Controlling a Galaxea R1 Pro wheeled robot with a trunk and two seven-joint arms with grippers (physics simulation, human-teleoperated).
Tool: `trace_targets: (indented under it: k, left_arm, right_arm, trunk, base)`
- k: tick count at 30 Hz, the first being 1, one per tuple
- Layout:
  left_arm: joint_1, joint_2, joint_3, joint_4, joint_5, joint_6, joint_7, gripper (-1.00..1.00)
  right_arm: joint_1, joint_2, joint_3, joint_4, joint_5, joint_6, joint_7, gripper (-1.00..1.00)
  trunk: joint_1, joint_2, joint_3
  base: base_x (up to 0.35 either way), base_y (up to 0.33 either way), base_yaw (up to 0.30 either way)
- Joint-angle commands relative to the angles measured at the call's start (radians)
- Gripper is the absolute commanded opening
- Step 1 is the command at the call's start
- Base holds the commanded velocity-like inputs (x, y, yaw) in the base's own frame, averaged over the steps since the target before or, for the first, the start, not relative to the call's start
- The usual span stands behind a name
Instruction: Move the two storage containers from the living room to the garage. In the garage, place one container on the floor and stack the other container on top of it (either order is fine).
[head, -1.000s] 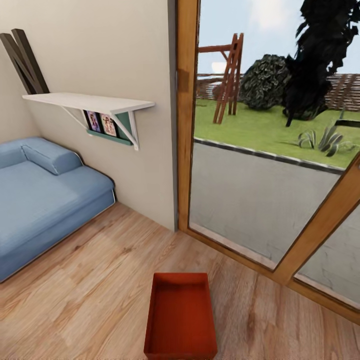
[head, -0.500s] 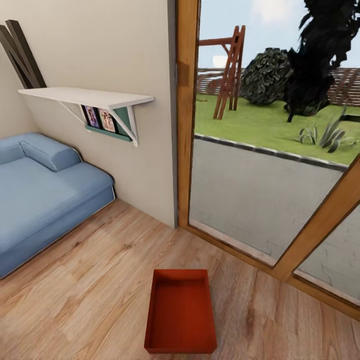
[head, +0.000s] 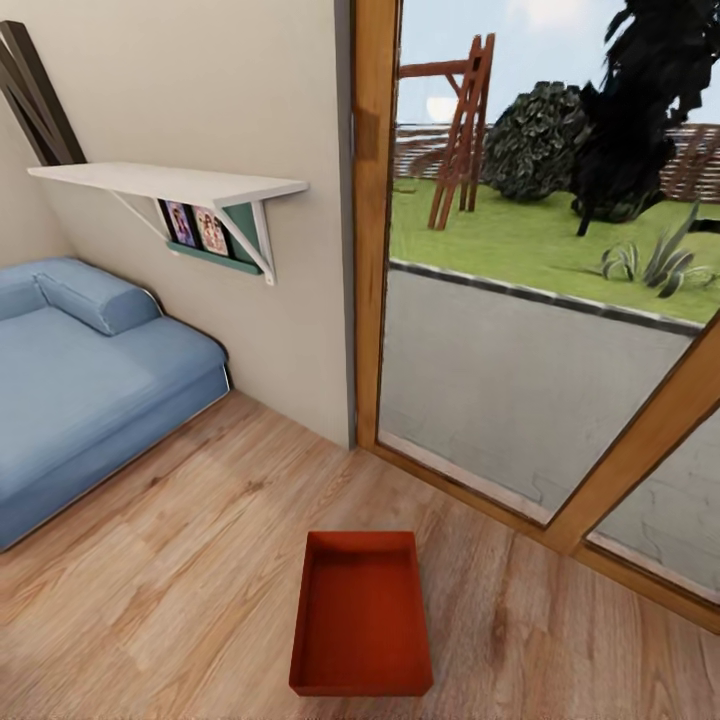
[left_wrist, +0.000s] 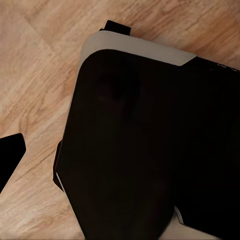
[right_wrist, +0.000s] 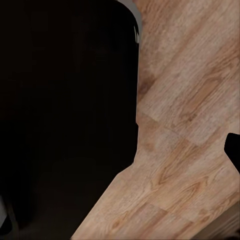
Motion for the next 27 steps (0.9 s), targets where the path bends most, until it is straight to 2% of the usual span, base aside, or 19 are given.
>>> trace_targets:
  k: [1,27]
  left_arm:
    - [0.000,0.000,-0.009,0.000,0.008,-0.003,0.003,1.00]
    - [0.000,0.000,-0.009,0.000,0.008,-0.003,0.003,1.00]
  right_arm:
    - [-0.001,0.000,0.009,0.003,-0.010,-0.006,0.000,1.00]
    - [-0.001,-0.001,0.009,0.003,-0.010,-0.006,0.000,1.00]
  trunk:
    - [0.000,-0.001,-0.002]
    - [0.000,-0.001,-0.045]
  base:
    - [0.000,0.000,0.000]
    - [0.000,0.000,0.000]
